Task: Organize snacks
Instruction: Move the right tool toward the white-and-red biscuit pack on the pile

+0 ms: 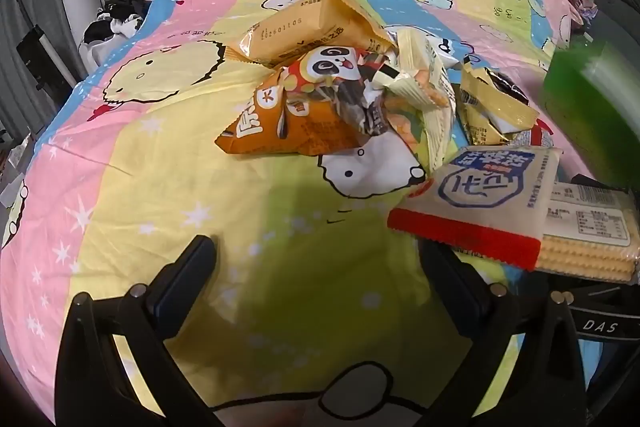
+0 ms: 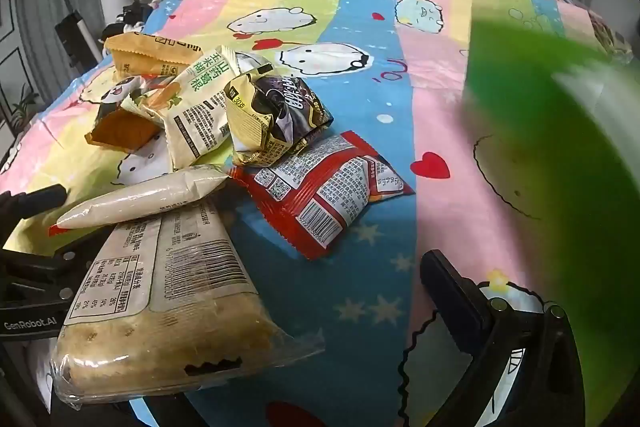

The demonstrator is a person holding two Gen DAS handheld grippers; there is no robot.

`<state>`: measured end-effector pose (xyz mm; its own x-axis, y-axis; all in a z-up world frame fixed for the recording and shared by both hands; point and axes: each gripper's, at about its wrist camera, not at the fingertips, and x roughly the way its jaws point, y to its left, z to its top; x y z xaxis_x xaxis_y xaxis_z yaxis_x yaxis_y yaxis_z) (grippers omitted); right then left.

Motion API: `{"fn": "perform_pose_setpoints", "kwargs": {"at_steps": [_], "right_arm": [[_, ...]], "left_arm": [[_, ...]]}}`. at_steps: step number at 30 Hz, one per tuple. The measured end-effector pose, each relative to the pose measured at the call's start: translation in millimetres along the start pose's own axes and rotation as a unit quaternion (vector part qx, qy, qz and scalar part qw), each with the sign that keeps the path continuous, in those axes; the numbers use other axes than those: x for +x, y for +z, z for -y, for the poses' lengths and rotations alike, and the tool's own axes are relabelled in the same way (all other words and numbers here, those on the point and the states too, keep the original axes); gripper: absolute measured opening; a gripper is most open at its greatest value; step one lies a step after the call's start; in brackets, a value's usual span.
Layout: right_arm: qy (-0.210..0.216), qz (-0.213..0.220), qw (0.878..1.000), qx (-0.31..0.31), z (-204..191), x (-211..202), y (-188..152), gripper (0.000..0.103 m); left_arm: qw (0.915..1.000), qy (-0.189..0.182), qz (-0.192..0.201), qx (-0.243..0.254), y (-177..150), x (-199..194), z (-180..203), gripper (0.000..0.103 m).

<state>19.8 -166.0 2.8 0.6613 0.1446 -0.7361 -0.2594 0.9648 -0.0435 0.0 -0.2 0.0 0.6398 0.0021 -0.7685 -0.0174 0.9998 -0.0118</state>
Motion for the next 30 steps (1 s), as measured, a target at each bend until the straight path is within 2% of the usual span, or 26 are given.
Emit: {"fn": "perform_pose_setpoints", "kwargs": {"at_steps": [10,24,30], "right_arm": [[0.001,-0.001,1.0,0.0,-0.8,1.0,0.5,0.103],[-0.005,-0.002,1.0,-0.001,-3.8,1.0,-2.1,0.103],[0.007,-0.019,1.0,-0.004,-0.2,-0.6,3.6,0.102]], "left_arm": [[1.0,-0.001,0.001,0.0,0.0,-0.1,-0.1,0.103],[0.9996,-0.008,-0.028,-0.004,5.6,-1.0,-2.0,0.103],[0.9975,-0.04,-0.051,-0.029,8.9,-11.9,-7.7,0.103]]}}
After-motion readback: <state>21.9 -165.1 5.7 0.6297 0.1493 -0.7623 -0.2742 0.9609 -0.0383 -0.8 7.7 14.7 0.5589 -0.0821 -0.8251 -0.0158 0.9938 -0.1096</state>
